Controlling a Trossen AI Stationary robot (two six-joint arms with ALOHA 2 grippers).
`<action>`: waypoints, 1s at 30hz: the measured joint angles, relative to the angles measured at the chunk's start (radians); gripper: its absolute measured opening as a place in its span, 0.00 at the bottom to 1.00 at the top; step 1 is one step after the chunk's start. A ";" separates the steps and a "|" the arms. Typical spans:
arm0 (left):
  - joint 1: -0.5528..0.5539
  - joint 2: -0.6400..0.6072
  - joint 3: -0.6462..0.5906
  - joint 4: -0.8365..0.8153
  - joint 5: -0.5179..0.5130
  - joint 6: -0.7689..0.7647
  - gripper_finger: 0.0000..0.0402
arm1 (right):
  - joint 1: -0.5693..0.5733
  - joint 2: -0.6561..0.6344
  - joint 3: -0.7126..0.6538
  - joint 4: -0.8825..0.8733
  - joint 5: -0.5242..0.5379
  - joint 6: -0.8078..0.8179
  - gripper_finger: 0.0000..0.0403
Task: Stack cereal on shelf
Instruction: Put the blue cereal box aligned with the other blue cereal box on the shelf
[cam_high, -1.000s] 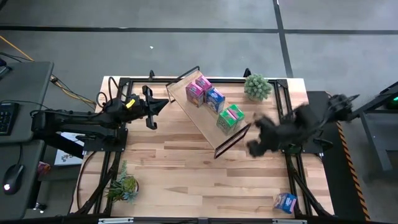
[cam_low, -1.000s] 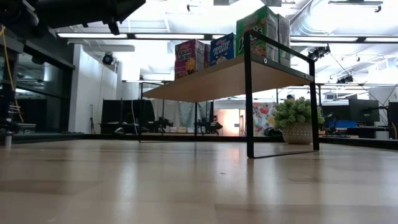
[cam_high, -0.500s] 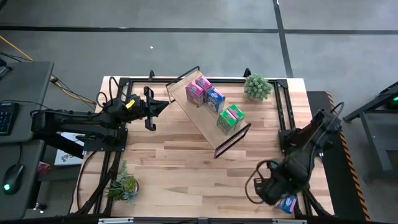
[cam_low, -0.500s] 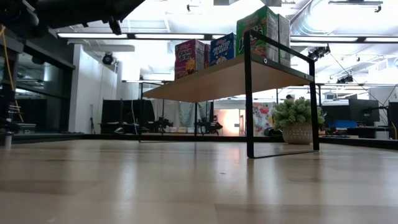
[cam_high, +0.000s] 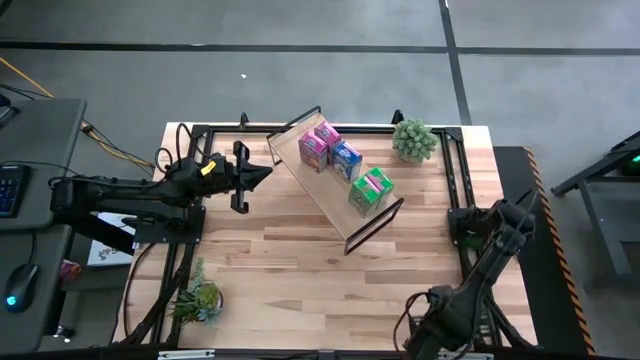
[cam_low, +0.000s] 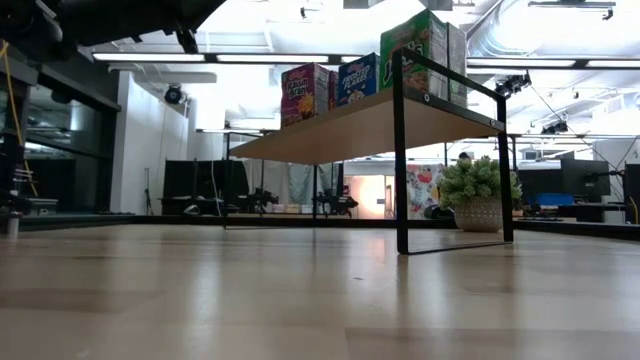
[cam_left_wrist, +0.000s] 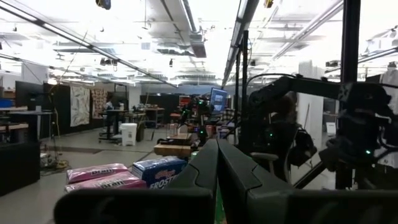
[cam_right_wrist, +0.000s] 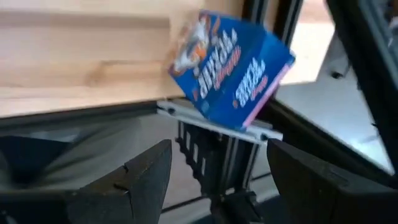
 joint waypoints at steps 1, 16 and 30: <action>0.000 0.000 0.000 0.000 -0.002 0.004 0.00 | 0.003 0.008 0.000 0.013 -0.015 0.008 0.64; 0.000 0.000 0.000 0.001 -0.003 0.027 0.00 | 0.045 0.057 0.000 0.026 -0.032 0.023 0.64; 0.000 0.000 0.000 -0.001 -0.004 0.010 0.00 | 0.073 0.094 0.004 -0.056 0.064 0.012 0.64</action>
